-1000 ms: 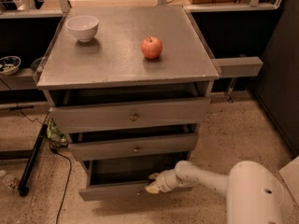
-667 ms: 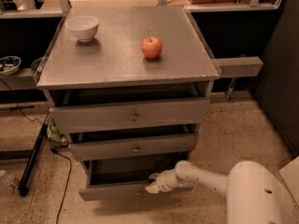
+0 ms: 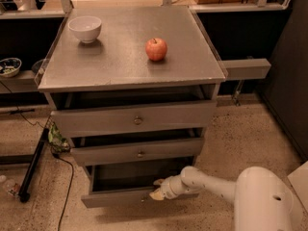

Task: Open bottom drawer

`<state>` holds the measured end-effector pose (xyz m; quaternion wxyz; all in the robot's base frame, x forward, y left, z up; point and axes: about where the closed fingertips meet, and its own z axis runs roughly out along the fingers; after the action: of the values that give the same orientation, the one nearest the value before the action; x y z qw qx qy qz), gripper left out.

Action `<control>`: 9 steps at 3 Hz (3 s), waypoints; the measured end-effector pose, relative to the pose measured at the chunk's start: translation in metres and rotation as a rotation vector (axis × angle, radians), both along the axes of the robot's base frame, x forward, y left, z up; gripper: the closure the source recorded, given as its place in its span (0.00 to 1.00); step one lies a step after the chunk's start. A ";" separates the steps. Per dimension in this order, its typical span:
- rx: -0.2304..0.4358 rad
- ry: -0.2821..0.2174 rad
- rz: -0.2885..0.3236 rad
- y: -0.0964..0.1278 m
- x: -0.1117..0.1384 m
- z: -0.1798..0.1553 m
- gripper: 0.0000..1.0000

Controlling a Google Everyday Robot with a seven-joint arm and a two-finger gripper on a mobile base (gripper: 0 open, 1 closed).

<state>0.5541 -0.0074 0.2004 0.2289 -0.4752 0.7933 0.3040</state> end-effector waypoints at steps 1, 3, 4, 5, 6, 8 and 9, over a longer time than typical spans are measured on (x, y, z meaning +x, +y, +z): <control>0.003 0.001 -0.002 0.000 -0.002 0.000 1.00; 0.026 -0.013 -0.001 0.001 -0.008 0.004 1.00; 0.027 -0.012 -0.001 -0.001 -0.005 0.005 1.00; 0.044 0.001 0.002 0.001 -0.009 0.005 1.00; 0.044 0.001 0.002 -0.001 -0.007 0.005 1.00; 0.056 0.006 -0.001 -0.003 -0.009 0.006 1.00; 0.069 0.014 -0.001 -0.003 -0.010 0.005 1.00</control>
Offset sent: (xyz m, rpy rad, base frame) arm -0.1918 -0.0109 0.0027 0.1436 0.0440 -0.0208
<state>0.5437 -0.0103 0.2057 0.2395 -0.4646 0.7842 0.3343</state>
